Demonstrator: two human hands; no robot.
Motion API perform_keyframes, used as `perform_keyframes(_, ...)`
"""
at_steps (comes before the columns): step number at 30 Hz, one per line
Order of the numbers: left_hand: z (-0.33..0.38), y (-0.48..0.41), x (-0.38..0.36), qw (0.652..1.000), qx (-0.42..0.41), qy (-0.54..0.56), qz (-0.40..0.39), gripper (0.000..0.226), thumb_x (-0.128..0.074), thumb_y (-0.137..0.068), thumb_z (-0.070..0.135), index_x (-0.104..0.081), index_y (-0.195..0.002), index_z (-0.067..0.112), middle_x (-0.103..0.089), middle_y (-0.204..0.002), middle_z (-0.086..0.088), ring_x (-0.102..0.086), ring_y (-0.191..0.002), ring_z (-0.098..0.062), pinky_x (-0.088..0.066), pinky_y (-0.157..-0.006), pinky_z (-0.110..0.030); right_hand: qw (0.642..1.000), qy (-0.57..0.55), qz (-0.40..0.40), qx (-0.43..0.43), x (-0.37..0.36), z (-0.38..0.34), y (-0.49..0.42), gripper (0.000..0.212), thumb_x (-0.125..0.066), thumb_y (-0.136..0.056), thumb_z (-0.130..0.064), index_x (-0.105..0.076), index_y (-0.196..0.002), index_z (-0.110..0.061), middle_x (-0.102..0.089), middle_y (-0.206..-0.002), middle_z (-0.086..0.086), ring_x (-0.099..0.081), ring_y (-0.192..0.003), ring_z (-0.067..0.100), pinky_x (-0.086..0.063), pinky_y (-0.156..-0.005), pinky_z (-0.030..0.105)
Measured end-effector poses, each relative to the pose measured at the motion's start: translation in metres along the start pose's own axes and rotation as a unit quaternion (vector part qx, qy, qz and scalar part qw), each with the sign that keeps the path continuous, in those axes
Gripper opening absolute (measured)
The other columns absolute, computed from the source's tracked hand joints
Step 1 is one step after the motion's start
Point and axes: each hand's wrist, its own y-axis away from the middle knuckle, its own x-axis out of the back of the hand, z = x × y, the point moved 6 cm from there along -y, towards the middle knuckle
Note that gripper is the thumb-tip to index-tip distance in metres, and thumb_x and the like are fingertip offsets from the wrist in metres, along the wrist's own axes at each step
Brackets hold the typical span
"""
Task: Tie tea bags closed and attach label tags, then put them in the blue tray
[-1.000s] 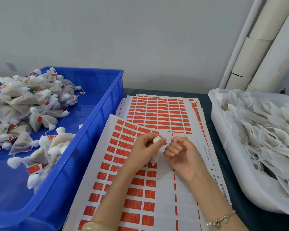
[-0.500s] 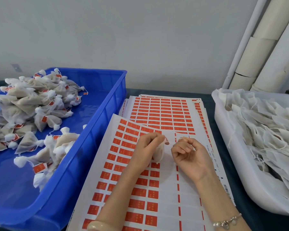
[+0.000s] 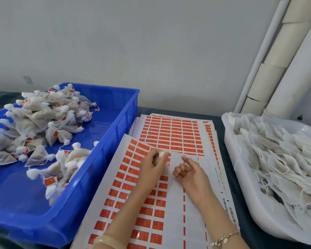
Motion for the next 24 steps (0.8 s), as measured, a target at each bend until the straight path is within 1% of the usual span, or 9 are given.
perform_keyframes(3,0.002,0.0,0.005,0.999,0.027,-0.012,0.032,0.014,-0.057,-0.094,0.033,-0.058,-0.086,0.022,-0.06,-0.076,0.008,-0.058,-0.068,-0.005,-0.044,-0.06,-0.005,0.999,0.034,0.0,0.017,-0.001,-0.003,0.001,0.022,-0.054,-0.096,-0.02,-0.059,-0.112,-0.006,-0.051,-0.061,0.009,-0.055,-0.054,0.02,-0.054,-0.063,0.033)
perform_keyframes(7,0.013,0.008,0.004,0.994,0.034,-0.099,-0.033,0.019,-0.055,-0.095,0.035,-0.058,-0.088,0.019,-0.062,-0.077,0.003,-0.058,-0.065,-0.005,-0.045,-0.057,-0.007,0.991,0.118,0.001,0.068,-0.009,-0.011,0.016,0.019,-0.052,-0.097,-0.014,-0.06,-0.111,-0.005,-0.055,-0.066,0.012,-0.057,-0.061,0.022,-0.053,-0.072,0.035)
perform_keyframes(10,0.024,0.023,0.018,0.99,0.043,-0.125,-0.057,0.019,-0.054,-0.095,0.038,-0.059,-0.091,0.02,-0.065,-0.082,0.002,-0.061,-0.072,-0.011,-0.045,-0.056,-0.006,0.94,0.299,0.027,0.165,-0.009,-0.027,0.047,0.017,-0.046,-0.1,-0.012,-0.063,-0.103,-0.011,-0.065,-0.072,0.006,-0.064,-0.073,0.025,-0.056,-0.075,0.029)
perform_keyframes(13,0.039,0.044,0.046,0.991,0.059,-0.106,-0.064,0.017,-0.055,-0.092,0.041,-0.06,-0.089,0.025,-0.066,-0.078,0.008,-0.063,-0.069,-0.006,-0.045,-0.056,-0.009,0.851,0.492,-0.018,0.182,-0.012,-0.021,0.095,0.011,-0.054,-0.096,-0.034,-0.061,-0.101,-0.028,-0.068,-0.089,-0.018,-0.065,-0.09,0.009,-0.054,-0.081,0.022)
perform_keyframes(16,0.053,0.066,0.072,0.995,0.066,-0.038,-0.061,0.02,-0.056,-0.09,0.04,-0.064,-0.091,0.021,-0.069,-0.081,0.001,-0.066,-0.074,-0.014,-0.056,-0.07,-0.025,0.753,0.647,-0.105,0.057,-0.003,0.016,0.118,0.051,-0.052,-0.086,-0.064,-0.04,-0.131,-0.045,-0.038,-0.139,-0.037,-0.039,-0.129,-0.007,-0.037,-0.106,0.026)
perform_keyframes(17,0.058,0.071,0.079,0.996,0.059,-0.024,-0.061,0.023,-0.056,-0.09,0.04,-0.065,-0.091,0.019,-0.069,-0.081,-0.001,-0.067,-0.075,-0.017,-0.056,-0.072,-0.028,0.673,0.727,-0.133,0.001,0.003,0.028,0.123,0.066,-0.044,-0.086,-0.068,-0.023,-0.144,-0.043,-0.011,-0.155,-0.027,-0.016,-0.144,0.002,-0.023,-0.118,0.035)
perform_keyframes(19,0.065,0.079,0.086,0.997,0.043,-0.017,-0.066,0.026,-0.054,-0.09,0.04,-0.065,-0.089,0.016,-0.068,-0.077,0.001,-0.065,-0.071,-0.014,-0.054,-0.069,-0.025,0.462,0.862,-0.209,0.003,0.014,0.038,0.137,0.086,-0.025,-0.078,-0.081,0.012,-0.147,-0.044,0.032,-0.147,-0.022,0.03,-0.137,0.007,0.016,-0.116,0.042)
perform_keyframes(20,0.067,0.082,0.087,0.997,0.041,-0.018,-0.068,0.028,-0.054,-0.088,0.042,-0.065,-0.088,0.016,-0.067,-0.074,0.003,-0.064,-0.068,-0.012,-0.053,-0.066,-0.021,0.415,0.879,-0.234,0.03,0.014,0.036,0.144,0.086,-0.017,-0.075,-0.085,0.02,-0.143,-0.048,0.038,-0.143,-0.024,0.038,-0.132,0.007,0.023,-0.112,0.042)
perform_keyframes(24,0.067,0.082,0.083,0.996,0.039,-0.017,-0.084,0.027,-0.054,-0.09,0.04,-0.065,-0.088,0.016,-0.066,-0.074,0.002,-0.062,-0.067,-0.012,-0.052,-0.066,-0.02,0.422,0.881,-0.207,0.063,0.013,0.015,0.136,0.078,-0.005,-0.076,-0.086,0.017,-0.143,-0.053,0.03,-0.149,-0.022,0.032,-0.139,0.005,0.018,-0.116,0.043)
